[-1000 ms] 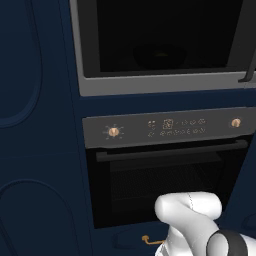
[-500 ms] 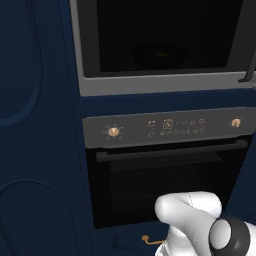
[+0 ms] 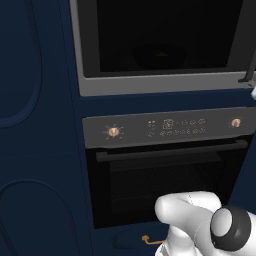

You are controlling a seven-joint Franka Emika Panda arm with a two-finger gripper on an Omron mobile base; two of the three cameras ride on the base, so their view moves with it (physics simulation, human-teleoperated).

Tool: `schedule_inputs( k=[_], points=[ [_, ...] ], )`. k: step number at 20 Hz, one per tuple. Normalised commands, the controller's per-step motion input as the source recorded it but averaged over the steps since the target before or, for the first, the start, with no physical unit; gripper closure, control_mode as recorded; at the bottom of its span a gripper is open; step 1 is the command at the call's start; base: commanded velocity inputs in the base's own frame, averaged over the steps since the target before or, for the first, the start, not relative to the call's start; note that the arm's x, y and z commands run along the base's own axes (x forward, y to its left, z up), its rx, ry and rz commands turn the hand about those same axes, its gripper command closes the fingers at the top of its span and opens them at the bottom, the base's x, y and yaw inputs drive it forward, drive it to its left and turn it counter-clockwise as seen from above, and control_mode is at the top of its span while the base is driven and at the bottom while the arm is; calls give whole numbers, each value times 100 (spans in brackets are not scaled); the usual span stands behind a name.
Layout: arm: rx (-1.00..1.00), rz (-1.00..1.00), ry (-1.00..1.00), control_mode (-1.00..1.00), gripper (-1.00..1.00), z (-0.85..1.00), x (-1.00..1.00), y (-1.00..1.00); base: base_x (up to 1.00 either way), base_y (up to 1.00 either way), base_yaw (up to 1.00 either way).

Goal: Pick the lemon from the sink and place it in the bowl. Then pick the bowl and place it in the microwave. Then close the microwave door and press the start button.

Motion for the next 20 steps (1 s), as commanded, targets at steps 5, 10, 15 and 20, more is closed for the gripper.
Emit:
schedule_inputs(
  k=[5,10,15,20],
  points=[
    [0,1,0,-100,-100,-12,31,-5,0,0,0],
    [0,2,0,-100,-100,-9,31,-11,0,0,0],
    [0,2,0,-100,-100,-7,35,-12,0,0,0],
    [0,8,4,-100,-100,-9,60,-11,0,0,0]
  ],
)
